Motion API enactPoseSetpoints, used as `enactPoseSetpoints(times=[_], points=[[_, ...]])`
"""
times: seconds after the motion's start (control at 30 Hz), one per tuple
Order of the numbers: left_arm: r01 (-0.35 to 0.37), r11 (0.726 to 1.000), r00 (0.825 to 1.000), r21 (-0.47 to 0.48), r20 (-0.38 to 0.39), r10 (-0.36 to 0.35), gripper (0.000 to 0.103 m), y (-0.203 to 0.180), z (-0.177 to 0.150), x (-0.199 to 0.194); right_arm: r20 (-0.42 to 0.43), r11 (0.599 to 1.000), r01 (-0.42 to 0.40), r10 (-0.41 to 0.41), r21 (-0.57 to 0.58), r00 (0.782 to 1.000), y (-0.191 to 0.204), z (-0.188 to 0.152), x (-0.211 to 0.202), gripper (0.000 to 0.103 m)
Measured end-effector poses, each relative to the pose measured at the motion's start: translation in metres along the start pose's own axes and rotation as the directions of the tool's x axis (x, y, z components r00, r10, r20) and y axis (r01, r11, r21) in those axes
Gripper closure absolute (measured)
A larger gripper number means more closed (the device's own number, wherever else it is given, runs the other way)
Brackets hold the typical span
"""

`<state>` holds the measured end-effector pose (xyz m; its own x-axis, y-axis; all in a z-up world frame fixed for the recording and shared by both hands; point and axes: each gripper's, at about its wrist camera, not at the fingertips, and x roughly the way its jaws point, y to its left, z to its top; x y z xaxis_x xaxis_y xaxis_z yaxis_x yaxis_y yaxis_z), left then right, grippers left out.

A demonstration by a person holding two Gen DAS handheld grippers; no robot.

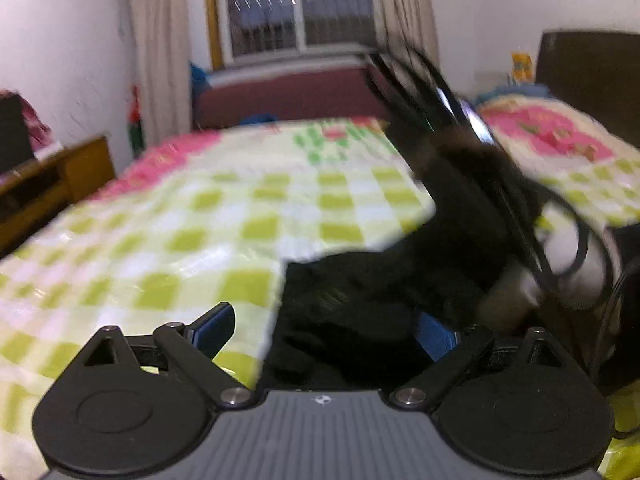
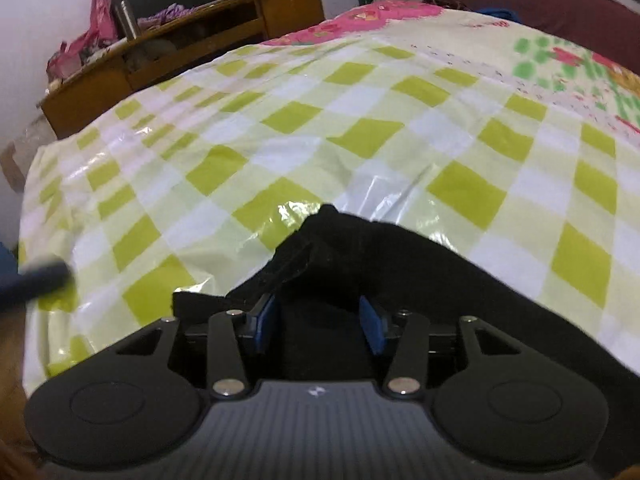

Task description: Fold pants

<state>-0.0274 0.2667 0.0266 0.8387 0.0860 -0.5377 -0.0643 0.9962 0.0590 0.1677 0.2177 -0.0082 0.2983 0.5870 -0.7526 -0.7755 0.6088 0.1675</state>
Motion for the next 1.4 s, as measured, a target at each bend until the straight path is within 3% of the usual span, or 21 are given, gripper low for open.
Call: enactPoseSetpoints(times=[0.07,0.17,0.3,0.4,0.5,0.57,0.7,0.77,0.93,1.07,1.17,1.23,1.27,1.3,1.33,1.4], points=[[0.017,1.000,0.999,0.006,-0.046,-0.017,0.000,-0.004,-0.005,0.016,0.022,0.999,-0.024,0.024,0.033,0.999,-0.006,0.000,-0.017,0.057],[-0.015,1.000,0.986,0.024,-0.163,0.019,0.000,-0.005,-0.020,0.041,0.067,0.994,-0.024,0.017,0.105,0.998,-0.027,-0.012,-0.058,0.057],[0.005,0.990,0.982,-0.138,-0.188,-0.032,0.000,0.016,-0.027,0.044,0.099,0.967,0.085,-0.112,0.241,0.989,-0.080,-0.060,-0.134,0.055],[-0.007,0.984,0.979,-0.178,-0.199,-0.029,0.000,0.023,-0.029,0.041,0.103,0.893,0.209,-0.270,0.399,0.957,-0.126,-0.117,-0.197,0.053],[-0.038,0.988,0.977,-0.151,-0.211,0.005,0.000,0.019,-0.024,0.039,0.078,0.800,0.240,-0.335,0.550,0.939,-0.160,-0.173,-0.238,0.049],[-0.073,0.992,0.976,-0.101,-0.212,0.050,0.000,0.008,-0.019,0.034,0.068,0.752,0.181,-0.287,0.634,0.955,-0.176,-0.200,-0.244,0.049],[-0.137,0.990,0.972,-0.007,-0.195,0.133,0.000,-0.008,-0.010,0.022,0.146,0.689,-0.021,-0.124,0.725,0.981,-0.193,-0.232,-0.223,0.049],[-0.165,0.986,0.970,0.012,-0.179,0.164,0.000,-0.012,-0.003,0.016,0.187,0.646,-0.127,-0.024,0.753,0.982,-0.200,-0.245,-0.206,0.046],[-0.205,0.978,0.970,0.028,-0.126,0.207,0.000,-0.020,0.014,0.010,0.274,0.552,-0.258,0.055,0.793,0.960,-0.214,-0.255,-0.195,0.043],[-0.167,0.985,0.982,0.048,-0.085,0.171,0.000,-0.035,0.024,0.016,0.349,0.580,-0.360,0.136,0.730,0.927,-0.207,-0.249,-0.201,0.043],[-0.128,0.988,0.988,0.087,-0.079,0.135,0.000,-0.050,0.026,0.029,0.313,0.542,-0.329,0.126,0.773,0.942,-0.213,-0.255,-0.176,0.040],[-0.102,0.989,0.991,0.111,-0.077,0.111,0.000,-0.060,0.025,0.038,0.308,0.559,-0.316,0.112,0.766,0.945,-0.209,-0.247,-0.169,0.040],[-0.088,0.986,0.992,0.140,-0.080,0.100,0.000,-0.065,0.024,0.042,0.295,0.576,-0.298,0.101,0.761,0.950,-0.205,-0.241,-0.170,0.049],[-0.086,0.979,0.991,0.185,-0.089,0.103,0.000,-0.072,0.021,0.047,0.288,0.579,-0.290,0.099,0.762,0.952,-0.204,-0.237,-0.174,0.068],[-0.096,0.967,0.988,0.236,-0.097,0.122,0.000,-0.078,0.017,0.052,0.294,0.558,-0.298,0.100,0.775,0.951,-0.207,-0.236,-0.179,0.076],[-0.098,0.943,0.982,0.317,-0.121,0.143,0.000,-0.088,0.006,0.060,0.343,0.499,-0.348,0.105,0.794,0.933,-0.214,-0.235,-0.196,0.083]])
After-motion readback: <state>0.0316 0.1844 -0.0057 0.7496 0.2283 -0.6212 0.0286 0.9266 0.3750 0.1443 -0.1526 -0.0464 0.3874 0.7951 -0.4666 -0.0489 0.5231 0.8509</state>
